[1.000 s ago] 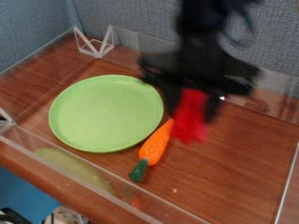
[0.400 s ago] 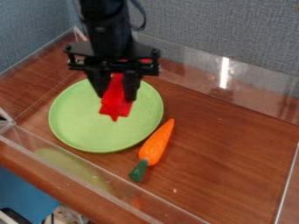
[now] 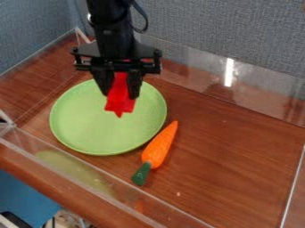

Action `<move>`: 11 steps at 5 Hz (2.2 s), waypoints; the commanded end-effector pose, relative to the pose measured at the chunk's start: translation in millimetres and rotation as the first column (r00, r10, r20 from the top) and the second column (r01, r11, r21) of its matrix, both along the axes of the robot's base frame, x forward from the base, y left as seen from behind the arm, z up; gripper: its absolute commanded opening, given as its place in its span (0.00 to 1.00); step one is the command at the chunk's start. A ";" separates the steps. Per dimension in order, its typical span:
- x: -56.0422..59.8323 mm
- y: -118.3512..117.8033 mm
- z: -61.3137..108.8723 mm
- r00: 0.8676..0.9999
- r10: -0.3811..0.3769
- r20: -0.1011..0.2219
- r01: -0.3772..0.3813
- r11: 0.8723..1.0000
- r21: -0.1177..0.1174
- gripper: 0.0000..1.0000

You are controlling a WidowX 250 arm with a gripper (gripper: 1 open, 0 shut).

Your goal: Put the red object on the green plate

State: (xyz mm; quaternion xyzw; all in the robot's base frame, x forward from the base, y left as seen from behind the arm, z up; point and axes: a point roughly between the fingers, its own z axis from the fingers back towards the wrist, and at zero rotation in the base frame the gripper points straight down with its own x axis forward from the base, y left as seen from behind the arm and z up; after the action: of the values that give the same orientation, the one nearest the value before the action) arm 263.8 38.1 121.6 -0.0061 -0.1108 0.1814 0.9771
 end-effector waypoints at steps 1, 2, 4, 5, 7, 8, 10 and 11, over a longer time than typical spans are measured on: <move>13.2 8.1 11.8 0.999 -0.028 0.044 0.027 1.000 0.013 0.00; 18.6 10.4 10.0 0.997 -0.067 0.037 0.066 0.998 0.020 0.00; 15.5 17.0 -8.0 0.999 0.032 0.021 -0.032 0.999 0.029 0.00; 12.0 21.6 -13.2 1.000 0.028 0.013 -0.028 0.999 0.033 0.00; 7.7 27.9 -3.8 0.999 0.025 0.020 -0.026 0.999 0.037 0.00; 6.7 11.4 8.8 0.996 0.085 0.033 -0.087 0.995 0.039 0.00; 17.7 11.9 11.3 0.991 0.126 0.034 -0.128 0.991 0.042 1.00; 27.9 14.8 8.8 0.992 0.124 0.033 -0.126 0.991 0.042 1.00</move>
State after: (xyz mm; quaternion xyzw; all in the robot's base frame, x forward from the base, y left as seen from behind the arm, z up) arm 285.3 49.6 116.6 0.0222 -0.1052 0.2343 0.9662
